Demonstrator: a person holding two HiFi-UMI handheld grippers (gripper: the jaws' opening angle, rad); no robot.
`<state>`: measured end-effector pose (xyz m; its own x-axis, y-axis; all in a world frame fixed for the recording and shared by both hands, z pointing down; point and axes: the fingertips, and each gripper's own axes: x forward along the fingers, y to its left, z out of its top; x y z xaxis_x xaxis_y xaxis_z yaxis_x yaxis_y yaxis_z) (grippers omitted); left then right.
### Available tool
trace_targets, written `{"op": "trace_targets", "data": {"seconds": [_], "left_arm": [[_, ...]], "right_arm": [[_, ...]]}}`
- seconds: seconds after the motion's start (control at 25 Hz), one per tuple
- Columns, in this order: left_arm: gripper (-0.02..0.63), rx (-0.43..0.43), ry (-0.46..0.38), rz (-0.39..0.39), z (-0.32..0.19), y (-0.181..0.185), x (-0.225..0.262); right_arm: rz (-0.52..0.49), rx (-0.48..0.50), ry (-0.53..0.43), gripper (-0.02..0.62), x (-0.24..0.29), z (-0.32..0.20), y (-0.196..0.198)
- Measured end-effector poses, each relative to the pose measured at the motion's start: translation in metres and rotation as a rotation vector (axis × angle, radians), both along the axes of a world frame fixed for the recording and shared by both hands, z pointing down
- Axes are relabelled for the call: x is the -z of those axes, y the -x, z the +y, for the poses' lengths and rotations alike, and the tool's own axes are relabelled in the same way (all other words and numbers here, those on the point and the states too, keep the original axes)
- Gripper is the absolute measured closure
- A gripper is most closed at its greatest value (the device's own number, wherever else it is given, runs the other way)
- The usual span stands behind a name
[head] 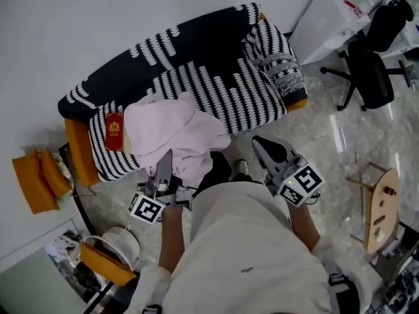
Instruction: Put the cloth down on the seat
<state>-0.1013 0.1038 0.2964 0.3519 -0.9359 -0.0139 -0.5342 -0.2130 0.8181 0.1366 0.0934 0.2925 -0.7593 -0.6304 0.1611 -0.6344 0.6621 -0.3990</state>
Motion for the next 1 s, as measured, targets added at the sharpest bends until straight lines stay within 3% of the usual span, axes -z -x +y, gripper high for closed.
{"op": "trace_targets", "data": {"seconds": [0.48, 1.0], "left_arm": [[0.457, -0.062, -0.017, -0.001, -0.085, 0.060, -0.011], [0.457, -0.121, 0.004, -0.057, -0.145, 0.090, -0.052]], "right_arm": [[0.019, -0.020, -0.004, 0.586, 0.005, -0.060, 0.071], [0.064, -0.069, 0.048, 0.586, -0.007, -0.087, 0.108]]}}
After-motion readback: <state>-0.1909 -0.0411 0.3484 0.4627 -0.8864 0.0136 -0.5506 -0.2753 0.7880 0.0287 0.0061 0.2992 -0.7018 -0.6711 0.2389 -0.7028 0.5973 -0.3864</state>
